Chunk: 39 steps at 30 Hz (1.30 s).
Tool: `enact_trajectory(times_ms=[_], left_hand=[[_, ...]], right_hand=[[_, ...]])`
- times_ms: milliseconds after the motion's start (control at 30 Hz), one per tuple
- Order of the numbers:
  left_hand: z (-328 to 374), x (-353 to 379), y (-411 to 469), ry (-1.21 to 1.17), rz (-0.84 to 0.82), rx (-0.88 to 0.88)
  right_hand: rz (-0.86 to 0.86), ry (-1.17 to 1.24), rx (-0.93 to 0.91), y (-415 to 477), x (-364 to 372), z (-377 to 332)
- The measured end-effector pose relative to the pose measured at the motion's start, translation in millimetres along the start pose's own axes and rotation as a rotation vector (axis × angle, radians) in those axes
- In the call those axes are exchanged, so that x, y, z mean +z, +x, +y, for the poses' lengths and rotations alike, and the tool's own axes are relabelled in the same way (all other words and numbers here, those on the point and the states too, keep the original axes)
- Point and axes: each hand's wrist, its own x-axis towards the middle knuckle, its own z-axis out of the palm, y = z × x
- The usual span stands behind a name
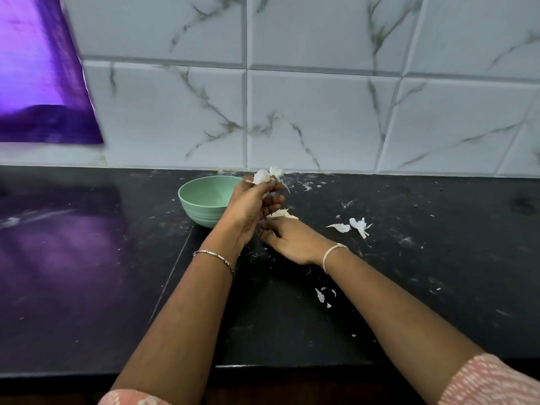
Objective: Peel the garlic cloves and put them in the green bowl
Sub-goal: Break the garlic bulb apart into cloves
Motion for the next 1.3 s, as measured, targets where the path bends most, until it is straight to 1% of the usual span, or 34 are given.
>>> enact_trajectory(times_ms=[100, 200, 267, 333, 400, 467, 533, 567, 600, 633, 667, 733, 767, 800, 833, 900, 1000, 1233, 1300], left_hand=[[-0.8, 1.4, -1.6, 0.009, -0.010, -0.005], [-2.2, 2.1, -2.6, 0.043, -0.022, 0.000], [-2.5, 2.5, -3.2, 0.056, -0.031, 0.005], [-2.3, 2.4, -4.3, 0.058, -0.035, 0.008], [-2.3, 0.4, -4.8, 0.053, -0.033, 0.011], [-2.0, -2.4, -4.5, 0.040, -0.025, 0.018], [-2.0, -5.5, -2.5, 0.002, -0.016, 0.039], [-2.3, -7.0, -1.0, -0.015, -0.015, 0.055], [-3.1, -7.7, 0.3, -0.021, -0.015, 0.073], [-4.2, -7.9, 1.5, -0.020, -0.013, 0.090], [-5.5, -7.5, 2.2, -0.014, -0.008, 0.103], [-7.4, -6.9, 2.1, 0.014, -0.006, 0.127], [-8.5, -6.4, 2.0, 0.039, -0.010, 0.136], [-9.0, -6.2, 1.7, 0.068, -0.018, 0.142], [-9.4, -5.9, 1.2, 0.096, -0.029, 0.144], [-9.9, -5.6, -0.1, 0.134, -0.049, 0.146], [-12.2, -5.3, 0.1, 0.153, -0.052, 0.156], [-16.7, -6.5, 3.4, 0.134, -0.033, 0.120], [-16.7, -7.9, 2.7, 0.151, -0.032, 0.109]], right_hand=[[-0.007, -0.087, -0.092, -13.8, -0.6, -8.4], [0.083, -0.155, -0.152, -34.0, -1.3, -6.3], [0.109, -0.181, -0.162, -46.1, -3.8, 1.6], [0.126, -0.196, -0.121, -55.7, -9.7, 16.9], [0.140, -0.234, -0.036, -63.4, -19.8, 35.1], [0.158, -0.357, 0.081, -70.2, -32.1, 49.3], [0.233, -0.471, 0.195, -72.5, -39.5, 55.0], [0.288, -0.468, 0.210, -69.8, -39.4, 53.6], [0.329, -0.428, 0.181, -65.5, -37.3, 48.0], [0.327, -0.363, 0.119, -60.1, -33.2, 39.3], [0.269, -0.298, 0.043, -54.6, -27.6, 27.4], [0.035, -0.237, -0.081, -43.7, -11.3, -3.1], [-0.084, -0.248, -0.104, -39.5, -2.1, -17.7], [-0.168, -0.271, -0.117, -35.3, 6.5, -29.2], [-0.210, -0.295, -0.127, -32.1, 13.6, -36.3], [-0.227, -0.324, -0.105, -26.8, 21.8, -39.5], [-0.220, -0.327, 0.022, -29.7, 17.6, -31.1], [-0.243, -0.360, 0.201, -71.9, -12.1, 13.5], [-0.253, -0.401, 0.239, -80.7, -20.8, 29.9]])
